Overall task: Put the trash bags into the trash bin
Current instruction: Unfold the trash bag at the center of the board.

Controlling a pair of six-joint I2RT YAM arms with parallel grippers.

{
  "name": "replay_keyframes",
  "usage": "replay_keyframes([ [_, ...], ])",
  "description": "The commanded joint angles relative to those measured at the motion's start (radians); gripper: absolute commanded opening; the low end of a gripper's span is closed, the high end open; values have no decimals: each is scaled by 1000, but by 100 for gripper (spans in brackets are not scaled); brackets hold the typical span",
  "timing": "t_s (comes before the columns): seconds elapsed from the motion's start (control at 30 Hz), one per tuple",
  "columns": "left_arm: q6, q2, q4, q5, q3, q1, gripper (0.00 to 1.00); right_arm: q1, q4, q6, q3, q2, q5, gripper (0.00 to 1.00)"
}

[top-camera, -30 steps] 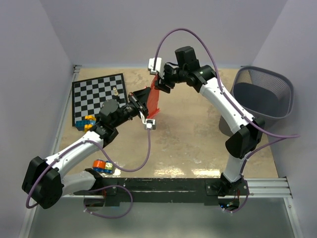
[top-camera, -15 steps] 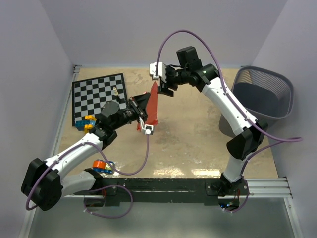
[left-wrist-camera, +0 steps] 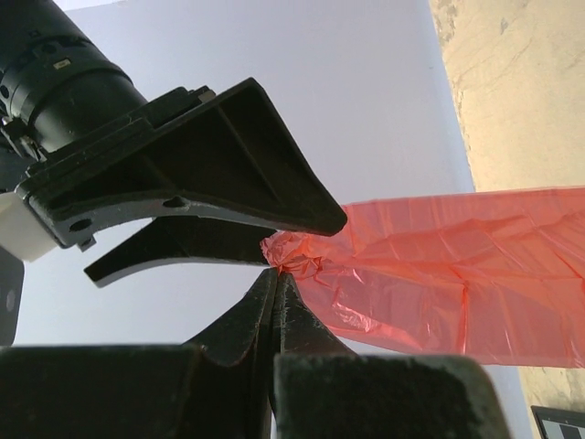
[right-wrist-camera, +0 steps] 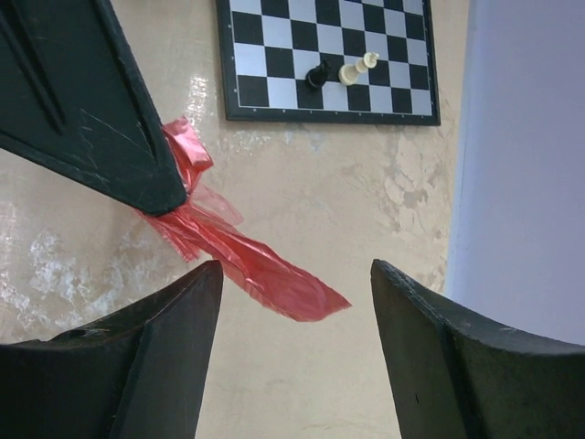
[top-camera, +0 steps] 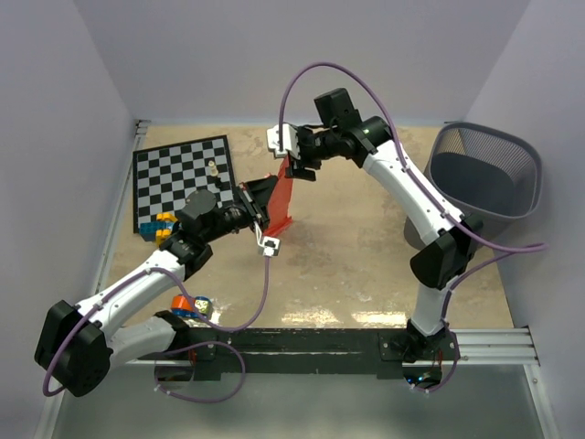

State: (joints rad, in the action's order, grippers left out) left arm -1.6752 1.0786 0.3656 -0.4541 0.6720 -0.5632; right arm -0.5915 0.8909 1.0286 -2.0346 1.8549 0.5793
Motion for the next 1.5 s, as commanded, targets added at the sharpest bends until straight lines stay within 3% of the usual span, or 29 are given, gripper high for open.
replay_keyframes([
  [0.0,-34,-19,-4,-40,-5,5,0,-27,68,79,-71,13,37,67],
  [0.07,-38,-17,-4,-31,-8,5,0,-33,126,120,-94,32,37,61],
  [0.23,-31,-9,4,-6,-6,5,0,-36,221,145,-147,75,21,32],
  [0.43,0,-31,-7,31,-15,6,0,-36,189,97,-96,61,-36,24],
  [0.53,26,-54,-39,64,-23,5,0,-36,128,65,-55,37,-58,4],
  [0.63,156,-66,-118,94,4,5,38,-36,99,44,-39,17,-42,0],
  [0.73,473,-54,-229,141,130,5,51,-36,60,21,-26,1,-33,0],
  [0.87,800,26,-474,128,328,46,50,-37,13,-16,-1,-13,-53,0],
  [0.97,946,49,-495,109,368,78,48,-39,-23,-51,13,-22,-45,0],
  [1.17,983,73,-559,-32,405,132,45,-41,-55,-107,4,-20,-50,0],
  [1.47,1091,138,-541,-83,437,183,18,-41,-50,-133,-24,-6,-52,0],
])
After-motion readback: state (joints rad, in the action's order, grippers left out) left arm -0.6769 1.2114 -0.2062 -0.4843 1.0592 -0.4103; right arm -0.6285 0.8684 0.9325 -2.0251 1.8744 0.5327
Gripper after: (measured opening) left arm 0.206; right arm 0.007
